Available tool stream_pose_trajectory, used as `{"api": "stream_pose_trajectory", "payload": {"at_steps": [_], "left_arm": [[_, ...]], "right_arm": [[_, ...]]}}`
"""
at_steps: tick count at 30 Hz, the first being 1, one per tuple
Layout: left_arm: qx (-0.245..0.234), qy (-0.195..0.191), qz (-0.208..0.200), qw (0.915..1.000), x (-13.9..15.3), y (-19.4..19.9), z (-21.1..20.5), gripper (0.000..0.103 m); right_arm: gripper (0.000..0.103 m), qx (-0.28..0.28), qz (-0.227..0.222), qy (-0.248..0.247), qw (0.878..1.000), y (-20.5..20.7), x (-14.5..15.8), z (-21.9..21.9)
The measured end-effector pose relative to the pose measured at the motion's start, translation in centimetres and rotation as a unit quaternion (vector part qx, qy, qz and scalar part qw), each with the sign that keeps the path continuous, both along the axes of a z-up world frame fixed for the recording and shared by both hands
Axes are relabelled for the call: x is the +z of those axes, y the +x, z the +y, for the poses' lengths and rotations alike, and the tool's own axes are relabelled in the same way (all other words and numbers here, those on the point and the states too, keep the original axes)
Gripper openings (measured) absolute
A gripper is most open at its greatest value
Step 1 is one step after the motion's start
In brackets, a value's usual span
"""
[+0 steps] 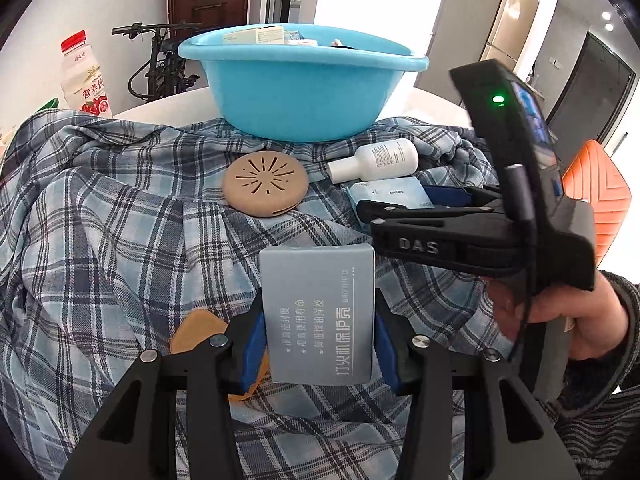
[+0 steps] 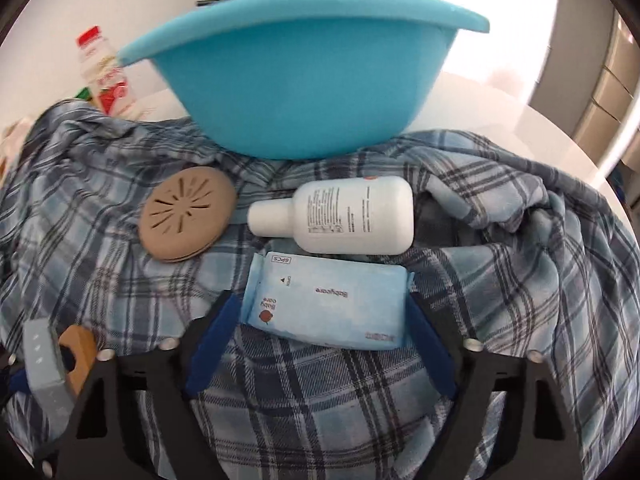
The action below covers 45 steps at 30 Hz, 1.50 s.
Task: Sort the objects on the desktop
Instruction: 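Close the right gripper on the blue wipes pack while the left gripper holds the box, then lift the wipes pack with the right gripper while the left gripper holds the box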
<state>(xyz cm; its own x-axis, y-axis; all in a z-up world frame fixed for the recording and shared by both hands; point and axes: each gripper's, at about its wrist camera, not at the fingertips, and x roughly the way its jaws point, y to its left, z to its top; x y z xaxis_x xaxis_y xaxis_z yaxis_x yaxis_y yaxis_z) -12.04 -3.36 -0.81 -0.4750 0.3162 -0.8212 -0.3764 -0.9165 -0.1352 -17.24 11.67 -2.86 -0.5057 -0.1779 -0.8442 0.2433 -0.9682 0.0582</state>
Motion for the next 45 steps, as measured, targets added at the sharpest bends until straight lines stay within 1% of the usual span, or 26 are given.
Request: {"api": "stream_pose_trajectory", "payload": {"at_steps": [3, 4, 7, 10, 13, 16, 18, 19, 20, 21, 23, 25, 27, 28, 31, 33, 34, 37, 38, 40, 42, 44, 45], "left_arm": [[-0.002, -0.006, -0.004, 1.0, -0.1, -0.1, 0.4, 0.049], [-0.003, -0.008, -0.005, 0.9999, -0.2, -0.2, 0.6, 0.049], [-0.008, -0.014, -0.008, 0.9998, -0.2, -0.2, 1.1, 0.049], [-0.012, -0.019, -0.008, 0.9997, -0.2, -0.2, 1.6, 0.049], [-0.013, -0.021, -0.009, 0.9997, -0.2, -0.3, 2.0, 0.049], [-0.014, -0.022, -0.01, 0.9996, -0.3, -0.3, 2.4, 0.049], [-0.014, -0.023, -0.012, 0.9996, -0.4, -0.3, 2.7, 0.049], [-0.015, -0.024, -0.013, 0.9995, -0.4, -0.3, 2.8, 0.049], [-0.015, -0.024, -0.013, 0.9995, -0.4, -0.2, 3.0, 0.049], [-0.016, -0.025, -0.014, 0.9995, -0.4, -0.2, 3.1, 0.049], [-0.018, -0.028, -0.015, 0.9993, -0.4, 0.0, 3.3, 0.049], [-0.017, -0.032, -0.014, 0.9992, -0.3, 0.1, 3.3, 0.049], [-0.015, -0.035, -0.014, 0.9992, -0.2, 0.2, 3.3, 0.049], [-0.013, -0.035, -0.015, 0.9992, -0.1, 0.2, 3.2, 0.049], [-0.006, -0.036, -0.017, 0.9992, -0.1, 0.2, 3.1, 0.049], [-0.004, -0.037, -0.017, 0.9991, -0.1, 0.2, 3.3, 0.049], [-0.005, -0.037, -0.017, 0.9992, -0.1, 0.3, 3.4, 0.049], [-0.009, -0.035, -0.015, 0.9992, 0.1, 0.7, 3.7, 0.049], [-0.01, -0.035, -0.015, 0.9992, 0.2, 0.8, 3.8, 0.049], [-0.01, -0.036, -0.016, 0.9992, 0.2, 0.8, 3.8, 0.049], [-0.008, -0.037, -0.017, 0.9991, 0.2, 0.7, 3.8, 0.049], [-0.008, -0.038, -0.018, 0.9991, 0.1, 0.5, 3.8, 0.049], [-0.008, -0.038, -0.019, 0.9991, 0.1, 0.5, 3.8, 0.049]], "right_arm": [[0.071, 0.047, -0.019, -0.014, 0.999, 0.5, -0.1, 0.0], [0.068, 0.055, -0.022, -0.016, 0.998, 0.9, 0.1, 0.2], [0.065, 0.081, -0.044, -0.032, 0.995, 1.8, 0.5, 1.3], [0.064, 0.115, -0.073, -0.05, 0.989, 2.7, 0.3, 2.8], [0.064, 0.156, -0.095, -0.059, 0.981, 3.6, 0.5, 3.2], [0.064, 0.194, -0.093, -0.052, 0.975, 5.3, 1.2, 4.5], [0.065, 0.199, -0.081, -0.05, 0.975, 6.0, 1.5, 5.0], [0.066, 0.206, -0.078, -0.048, 0.974, 6.1, 1.4, 4.8], [0.069, 0.219, -0.077, -0.047, 0.972, 6.1, 1.2, 4.5], [0.069, 0.236, -0.077, -0.041, 0.968, 6.3, 1.0, 4.2], [0.076, 0.28, -0.075, -0.023, 0.957, 6.7, 0.7, 3.5], [0.082, 0.316, -0.059, -0.012, 0.947, 7.0, 0.9, 3.5], [0.083, 0.341, -0.037, -0.009, 0.939, 7.1, 1.5, 4.0], [0.084, 0.362, -0.03, -0.013, 0.932, 7.0, 1.8, 4.4], [0.084, 0.428, 0.003, -0.022, 0.903, 6.1, 2.7, 5.2], [0.084, 0.464, 0.014, -0.013, 0.886, 5.2, 2.8, 5.3], [0.084, 0.48, 0.012, -0.005, 0.877, 4.8, 2.7, 5.0], [0.072, 0.534, -0.007, 0.008, 0.846, 4.3, 2.0, 3.8], [0.072, 0.546, -0.015, 0.011, 0.838, 4.3, 1.7, 3.5], [0.072, 0.559, -0.029, 0.022, 0.828, 4.4, 0.9, 2.8], [0.071, 0.564, -0.041, 0.029, 0.824, 4.5, 0.2, 2.3], [0.061, 0.564, -0.045, 0.038, 0.823, 4.8, -0.4, 2.0], [0.058, 0.559, -0.039, 0.046, 0.827, 5.0, -0.5, 2.1]]}}
